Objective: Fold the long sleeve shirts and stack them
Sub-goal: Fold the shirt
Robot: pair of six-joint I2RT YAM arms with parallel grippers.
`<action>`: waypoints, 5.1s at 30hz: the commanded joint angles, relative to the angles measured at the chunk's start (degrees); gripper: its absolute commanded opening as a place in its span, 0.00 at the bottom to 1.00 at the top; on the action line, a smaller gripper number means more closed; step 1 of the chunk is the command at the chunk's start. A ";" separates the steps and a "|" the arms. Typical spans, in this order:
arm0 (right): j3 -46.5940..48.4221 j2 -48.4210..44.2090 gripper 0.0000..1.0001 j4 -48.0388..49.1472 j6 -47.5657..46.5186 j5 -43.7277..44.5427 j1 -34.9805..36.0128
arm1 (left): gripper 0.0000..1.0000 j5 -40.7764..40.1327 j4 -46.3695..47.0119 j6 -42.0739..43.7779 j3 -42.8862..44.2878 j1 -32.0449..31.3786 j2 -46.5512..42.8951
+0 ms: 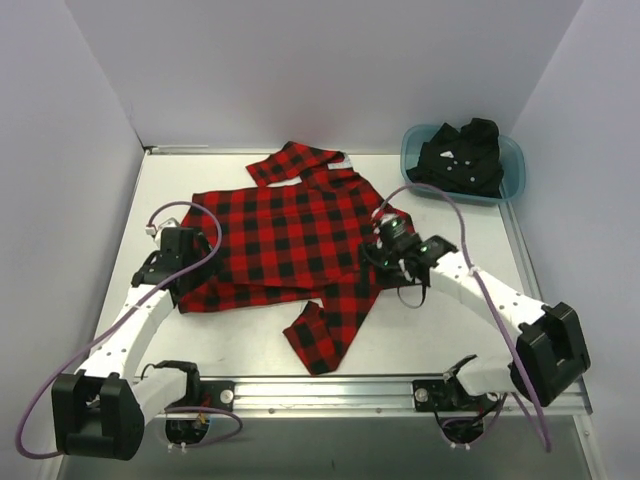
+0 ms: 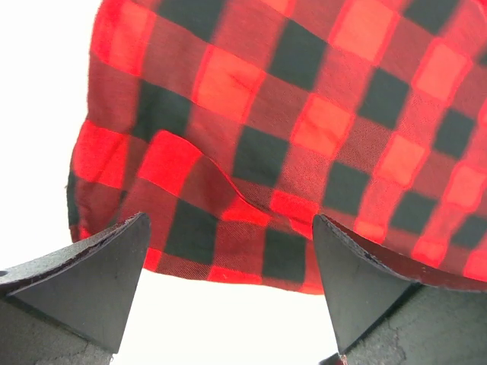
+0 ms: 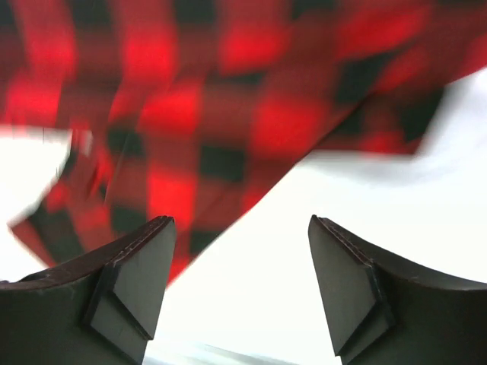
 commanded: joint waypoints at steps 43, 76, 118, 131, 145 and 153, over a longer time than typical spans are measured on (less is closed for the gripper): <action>39.86 22.85 0.55 -10.69 1.38 4.55 10.98 | 0.97 15.45 1.84 7.56 -1.18 -22.94 -0.79; -19.55 2.04 0.15 26.62 8.42 -18.86 8.08 | 0.97 14.23 4.49 8.96 -0.13 -25.67 2.37; -5.29 4.48 0.44 12.50 6.79 -18.99 -21.96 | 0.96 10.55 4.74 -2.29 -3.38 2.63 4.91; -9.78 11.60 0.40 22.36 11.11 -18.67 -23.47 | 0.93 8.86 5.97 -3.16 -2.49 8.08 14.06; -16.38 7.49 0.30 13.49 10.78 -11.91 -27.63 | 0.93 8.69 0.88 -3.43 -6.73 16.00 5.64; -10.32 -1.40 0.37 12.07 14.10 -9.88 -16.71 | 0.95 10.98 -2.90 0.53 0.57 7.85 -0.87</action>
